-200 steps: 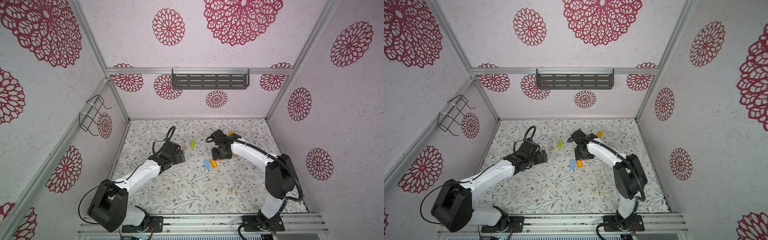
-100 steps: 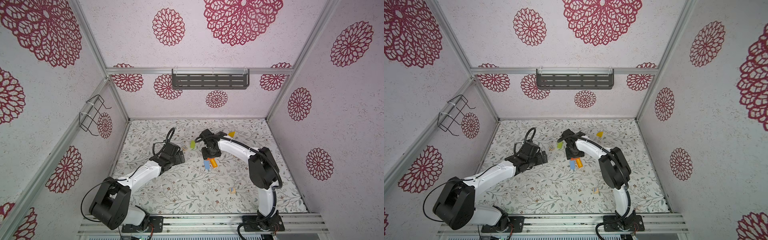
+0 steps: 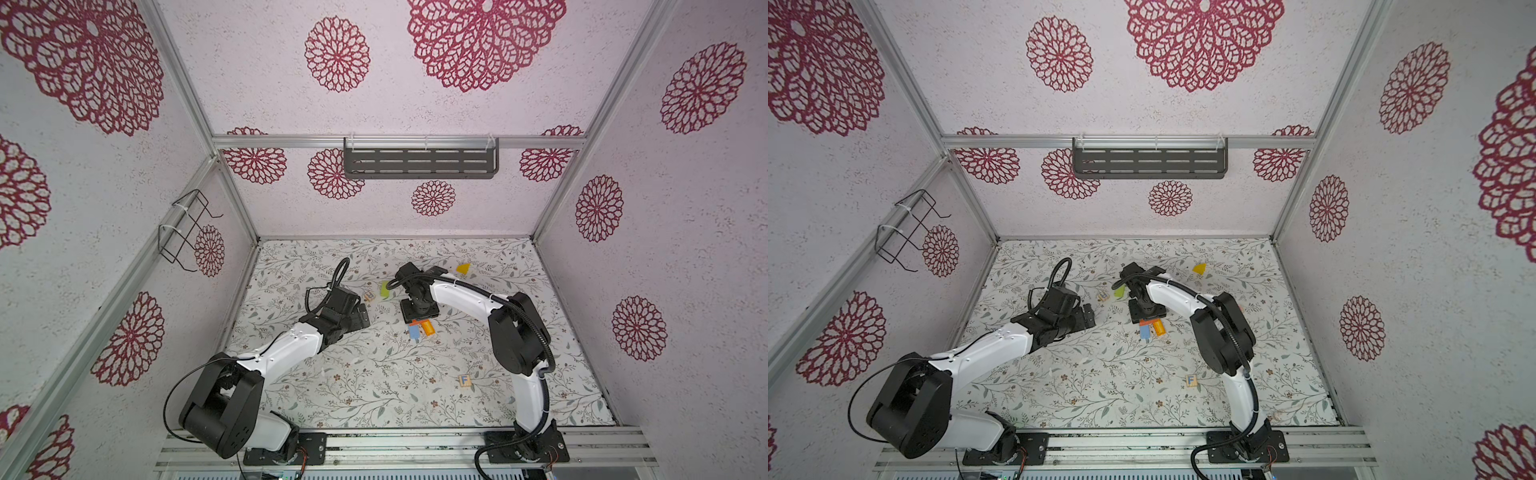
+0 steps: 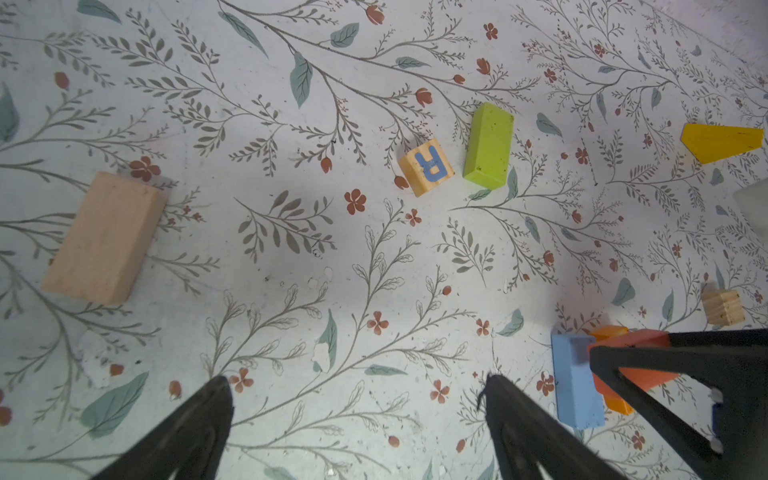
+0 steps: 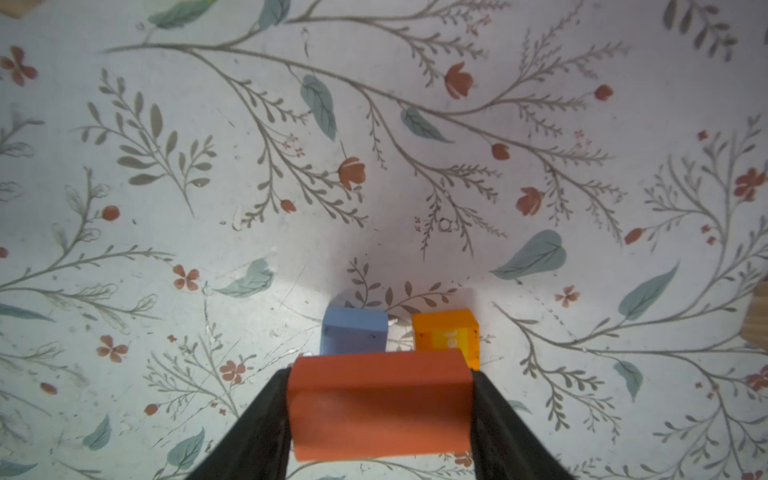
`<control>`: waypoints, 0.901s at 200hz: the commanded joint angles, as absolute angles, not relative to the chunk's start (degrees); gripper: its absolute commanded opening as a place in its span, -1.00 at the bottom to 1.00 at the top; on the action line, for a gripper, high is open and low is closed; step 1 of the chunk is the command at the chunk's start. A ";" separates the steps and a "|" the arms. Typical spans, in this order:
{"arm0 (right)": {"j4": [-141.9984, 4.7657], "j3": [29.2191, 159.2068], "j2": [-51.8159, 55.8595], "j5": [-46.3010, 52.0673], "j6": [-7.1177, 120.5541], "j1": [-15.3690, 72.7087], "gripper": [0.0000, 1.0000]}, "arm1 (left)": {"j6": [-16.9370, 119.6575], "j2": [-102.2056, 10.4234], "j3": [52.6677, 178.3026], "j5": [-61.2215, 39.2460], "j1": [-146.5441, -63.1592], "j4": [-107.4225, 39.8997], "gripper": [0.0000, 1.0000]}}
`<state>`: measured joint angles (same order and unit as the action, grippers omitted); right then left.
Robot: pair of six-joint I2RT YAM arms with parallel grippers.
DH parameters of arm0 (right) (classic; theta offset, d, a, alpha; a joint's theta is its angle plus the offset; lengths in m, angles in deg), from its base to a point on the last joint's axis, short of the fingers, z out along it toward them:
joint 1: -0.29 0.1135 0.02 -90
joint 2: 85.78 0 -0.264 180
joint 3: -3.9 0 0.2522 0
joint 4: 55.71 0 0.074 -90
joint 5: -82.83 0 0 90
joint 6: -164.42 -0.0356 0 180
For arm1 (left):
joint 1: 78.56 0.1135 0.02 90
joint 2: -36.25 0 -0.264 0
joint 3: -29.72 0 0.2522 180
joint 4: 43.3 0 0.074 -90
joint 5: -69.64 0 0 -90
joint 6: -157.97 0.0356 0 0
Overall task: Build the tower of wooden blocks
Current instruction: 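Lower the red-orange block over the tops of the blue and orange blocks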
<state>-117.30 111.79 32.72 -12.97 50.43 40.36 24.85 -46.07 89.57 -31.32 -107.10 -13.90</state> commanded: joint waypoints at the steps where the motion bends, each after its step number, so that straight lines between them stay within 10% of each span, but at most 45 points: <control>1: -118.51 112.71 33.00 -14.63 50.78 40.60 0.13 | 24.19 -46.46 89.45 -31.54 -106.78 -15.17 0.95; 180: -115.72 110.95 32.81 -16.88 50.95 40.54 0.47 | 24.17 -46.20 89.45 -32.05 -106.69 -15.31 0.95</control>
